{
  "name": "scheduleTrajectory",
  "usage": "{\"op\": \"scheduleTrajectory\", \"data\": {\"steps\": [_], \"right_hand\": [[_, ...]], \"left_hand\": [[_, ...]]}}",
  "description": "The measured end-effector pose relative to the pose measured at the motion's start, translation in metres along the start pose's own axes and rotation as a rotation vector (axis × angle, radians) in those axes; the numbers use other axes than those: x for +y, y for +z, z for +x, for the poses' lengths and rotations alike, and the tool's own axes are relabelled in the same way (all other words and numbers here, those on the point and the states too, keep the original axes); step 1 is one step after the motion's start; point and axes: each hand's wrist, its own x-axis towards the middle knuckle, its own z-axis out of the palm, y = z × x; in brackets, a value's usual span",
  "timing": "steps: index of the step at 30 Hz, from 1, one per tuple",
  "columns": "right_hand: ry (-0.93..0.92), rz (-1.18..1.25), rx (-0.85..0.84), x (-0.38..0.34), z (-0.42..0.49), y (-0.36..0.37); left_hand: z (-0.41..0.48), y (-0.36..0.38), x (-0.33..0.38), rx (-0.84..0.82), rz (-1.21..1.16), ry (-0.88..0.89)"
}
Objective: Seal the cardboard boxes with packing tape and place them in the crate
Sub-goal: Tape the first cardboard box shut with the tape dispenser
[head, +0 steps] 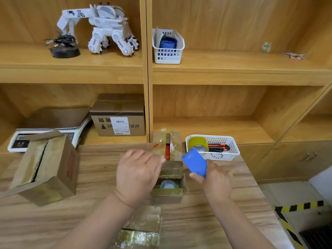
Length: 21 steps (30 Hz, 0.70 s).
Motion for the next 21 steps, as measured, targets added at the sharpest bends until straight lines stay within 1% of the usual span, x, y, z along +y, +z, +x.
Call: {"op": "scheduleTrajectory", "data": {"steps": [1,3,6,8,10,12,13,14,15,16,17,18,19,20,21], "right_hand": [[0.020,0.000,-0.015,0.008,0.001,0.010],[0.031,-0.082,-0.096,0.023,0.000,0.031],[0.005,-0.225,-0.267,0.040,-0.004,0.056],[0.018,-0.204,-0.393,0.049,-0.009,0.069],[0.039,-0.146,-0.483,0.054,-0.019,0.076],[0.060,-0.075,-0.517,0.056,-0.028,0.082],[0.073,-0.076,-0.494,0.055,-0.030,0.081],[0.086,-0.099,-0.436,0.052,-0.031,0.079],[0.107,-0.062,-0.337,0.048,-0.031,0.074],[0.123,0.106,-0.197,0.040,-0.031,0.067],[0.136,0.357,-0.097,0.030,-0.028,0.057],[0.124,0.639,-0.044,0.017,-0.024,0.045],[0.089,0.887,-0.053,0.004,-0.019,0.030],[0.046,1.081,-0.129,-0.010,-0.015,0.013],[-0.002,1.248,-0.254,-0.023,-0.012,-0.004]], "left_hand": [[0.000,-0.001,-0.001,-0.039,-0.020,-0.057],[0.003,-0.004,-0.002,-0.114,-0.071,-0.187],[0.005,-0.008,0.001,-0.147,-0.135,-0.337],[0.006,-0.011,0.002,-0.149,-0.152,-0.387],[0.005,-0.014,0.003,-0.160,-0.136,-0.405],[0.005,-0.016,0.003,-0.168,-0.129,-0.414],[0.005,-0.016,0.002,-0.165,-0.128,-0.414],[0.005,-0.017,0.002,-0.156,-0.126,-0.414],[0.005,-0.019,0.001,-0.149,-0.126,-0.414],[0.004,-0.020,0.001,-0.139,-0.129,-0.412],[0.005,-0.021,0.001,-0.125,-0.133,-0.411],[0.005,-0.022,0.001,-0.110,-0.139,-0.412],[0.006,-0.023,0.002,-0.098,-0.146,-0.414],[0.007,-0.024,0.002,-0.089,-0.153,-0.415],[0.008,-0.025,0.003,-0.086,-0.161,-0.419]]}}
